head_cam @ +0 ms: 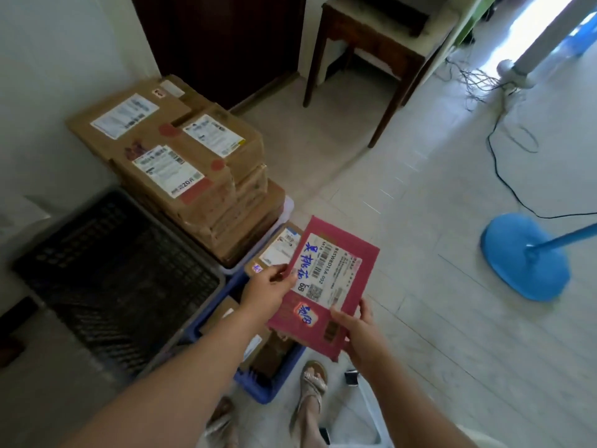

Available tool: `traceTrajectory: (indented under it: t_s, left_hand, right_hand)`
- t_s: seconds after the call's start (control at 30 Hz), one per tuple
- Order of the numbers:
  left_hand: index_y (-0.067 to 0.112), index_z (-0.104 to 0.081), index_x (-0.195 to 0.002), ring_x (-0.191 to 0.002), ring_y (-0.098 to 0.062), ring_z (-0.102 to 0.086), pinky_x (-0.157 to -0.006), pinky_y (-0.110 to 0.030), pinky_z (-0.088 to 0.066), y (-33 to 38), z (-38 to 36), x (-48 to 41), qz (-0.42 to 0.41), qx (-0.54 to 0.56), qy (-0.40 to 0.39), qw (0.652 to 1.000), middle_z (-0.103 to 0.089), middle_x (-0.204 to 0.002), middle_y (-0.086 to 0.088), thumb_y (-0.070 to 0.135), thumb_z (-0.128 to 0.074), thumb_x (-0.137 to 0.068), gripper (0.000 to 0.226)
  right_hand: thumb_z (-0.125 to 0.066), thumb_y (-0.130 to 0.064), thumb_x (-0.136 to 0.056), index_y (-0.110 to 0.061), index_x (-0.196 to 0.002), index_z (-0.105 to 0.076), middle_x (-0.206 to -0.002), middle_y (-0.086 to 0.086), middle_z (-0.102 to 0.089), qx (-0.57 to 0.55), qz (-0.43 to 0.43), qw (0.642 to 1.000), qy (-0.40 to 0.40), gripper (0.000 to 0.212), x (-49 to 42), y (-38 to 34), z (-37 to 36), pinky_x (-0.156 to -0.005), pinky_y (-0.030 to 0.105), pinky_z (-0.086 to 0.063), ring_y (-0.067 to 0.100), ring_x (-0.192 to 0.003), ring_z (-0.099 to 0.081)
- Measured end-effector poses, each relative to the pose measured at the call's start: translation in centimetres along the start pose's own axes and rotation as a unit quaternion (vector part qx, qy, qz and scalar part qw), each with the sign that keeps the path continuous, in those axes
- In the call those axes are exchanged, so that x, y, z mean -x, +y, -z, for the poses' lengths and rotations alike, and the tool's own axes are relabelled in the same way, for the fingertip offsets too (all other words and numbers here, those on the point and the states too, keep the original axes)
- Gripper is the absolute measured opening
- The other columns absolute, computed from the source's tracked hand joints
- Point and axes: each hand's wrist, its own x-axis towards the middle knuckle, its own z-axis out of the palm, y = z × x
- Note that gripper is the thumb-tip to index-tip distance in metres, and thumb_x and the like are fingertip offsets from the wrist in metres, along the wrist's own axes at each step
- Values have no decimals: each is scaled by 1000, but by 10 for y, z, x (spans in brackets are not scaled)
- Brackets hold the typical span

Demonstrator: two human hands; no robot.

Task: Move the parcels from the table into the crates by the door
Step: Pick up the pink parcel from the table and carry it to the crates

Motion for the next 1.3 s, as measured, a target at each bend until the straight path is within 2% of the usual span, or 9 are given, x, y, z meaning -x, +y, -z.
traceTrajectory:
  t_s: [0.2,0.33,0.4,0.57,0.67,0.77,0.93,1.13,1.3]
  left_hand:
    - [20,-61,-120,-88,-12,-58,-66,-24,-47,-69,-43,-102,-38,-191,93,976,-58,-109,3,35,-61,-88,36]
    - [18,-59,-123,-92,-15,-57,-71,-26,-50,-100,-58,-148,-59,-256,88,961,-59,-114,-3,28,-57,-92,33]
    - [15,-56,-127,-102,-20,-58,-85,-35,-52,-109,-57,-161,-71,-287,94,951,-59,-118,-5,25,-54,-94,35]
    - [12,-51,-132,-110,-19,-44,-91,-27,-33,-131,-59,-189,-196,-473,114,851,-56,-120,-5,26,-42,-98,38]
    - [19,-56,-127,-117,-22,-36,-96,-33,-31,-137,-59,-200,-205,-536,138,807,-50,-127,-5,30,-44,-96,35]
    - [24,-47,-137,-137,-26,-22,-111,-40,-22,-142,-58,-209,-166,-535,107,821,-34,-148,-8,29,-48,-95,43]
    - [21,-29,-147,-142,-22,-14,-114,-36,-18,-149,-58,-212,-163,-527,104,827,-27,-154,-3,25,-45,-96,54]
    - [21,-19,-149,-145,-22,-3,-118,-39,-12,-149,-52,-209,-148,-537,63,828,-14,-158,0,25,-45,-96,59]
    - [20,-22,-149,-144,-22,-8,-116,-38,-11,-125,-45,-189,-128,-509,57,849,-19,-157,-2,26,-47,-95,60]
  right_hand:
    - [-66,-6,-82,-21,-130,-40,-104,12,-71,-25,-56,997,42,57,-106,53,32,-66,42,-59,29,-85,-72]
    - [-64,-8,-84,-20,-133,-39,-109,13,-68,-28,-75,995,53,56,-159,81,44,-67,41,-58,29,-89,-71]
    - [-63,-9,-86,-19,-133,-39,-112,12,-67,-23,-78,995,51,54,-179,87,43,-74,44,-58,29,-93,-70]
    - [-57,-8,-91,-10,-124,-48,-110,12,-68,7,-78,995,63,34,-220,102,32,-70,39,-57,28,-93,-69]
    - [-54,-11,-94,-10,-121,-51,-110,11,-68,39,-66,994,77,27,-234,106,31,-80,44,-56,29,-97,-68]
    - [-54,-12,-94,-9,-121,-52,-112,11,-68,67,-62,992,89,27,-246,106,31,-89,51,-53,29,-100,-66]
    - [-60,-19,-92,-7,-122,-48,-115,13,-65,148,-106,975,126,34,-269,102,32,-89,52,-52,31,-101,-64]
    - [-69,-18,-85,-9,-111,-54,-104,10,-67,238,-134,949,160,31,-273,92,33,-75,40,-58,24,-86,-66]
    - [-66,-16,-86,-13,-114,-54,-105,5,-68,240,-88,954,156,30,-236,68,26,-49,23,-39,12,-72,-60]
